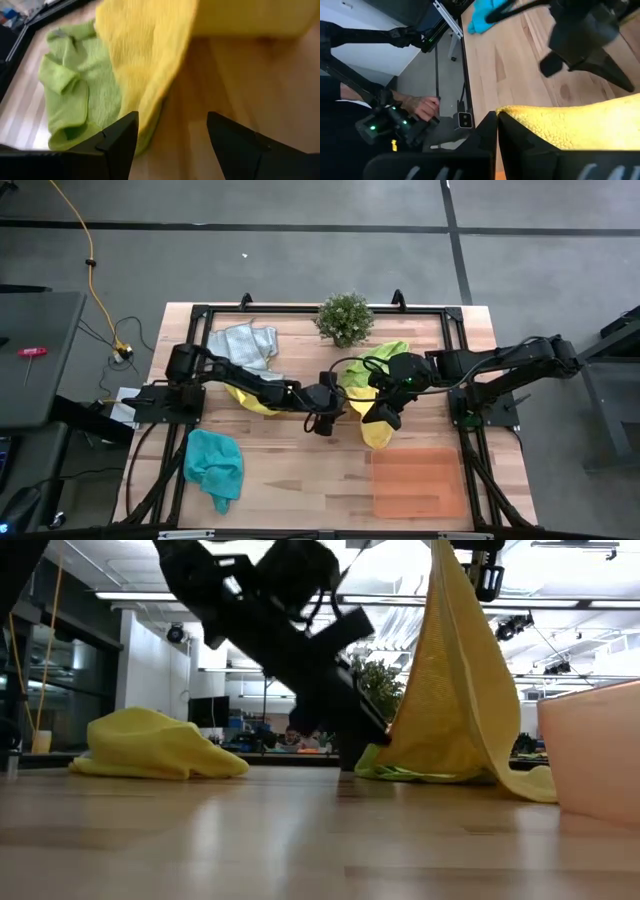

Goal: Fold microfiber towels
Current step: Fold the right yellow microfiber towel

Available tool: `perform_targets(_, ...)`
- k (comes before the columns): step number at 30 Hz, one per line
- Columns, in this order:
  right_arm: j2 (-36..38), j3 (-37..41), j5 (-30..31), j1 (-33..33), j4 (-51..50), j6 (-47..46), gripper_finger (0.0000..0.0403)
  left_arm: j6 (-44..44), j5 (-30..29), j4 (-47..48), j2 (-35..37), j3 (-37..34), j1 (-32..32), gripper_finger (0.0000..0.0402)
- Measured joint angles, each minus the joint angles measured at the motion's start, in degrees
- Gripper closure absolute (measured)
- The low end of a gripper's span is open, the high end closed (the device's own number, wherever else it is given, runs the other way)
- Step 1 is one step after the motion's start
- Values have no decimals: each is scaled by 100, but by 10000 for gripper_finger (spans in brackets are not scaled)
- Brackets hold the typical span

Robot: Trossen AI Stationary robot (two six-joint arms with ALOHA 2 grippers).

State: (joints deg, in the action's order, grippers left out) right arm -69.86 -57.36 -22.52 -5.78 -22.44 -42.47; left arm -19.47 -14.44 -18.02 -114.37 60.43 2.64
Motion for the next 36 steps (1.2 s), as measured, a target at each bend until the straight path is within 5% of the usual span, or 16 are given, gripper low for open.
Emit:
perform_targets(18,4,0,4,0,79,-103,403,-139,-294,-225,-670,338,373,187)
perform_targets(32,4,0,2,0,87,-59,403,-321,-570,-234,-670,338,280,384)
perform_targets(36,4,0,-59,2,87,-17,403,-312,-576,-78,-540,331,183,391)
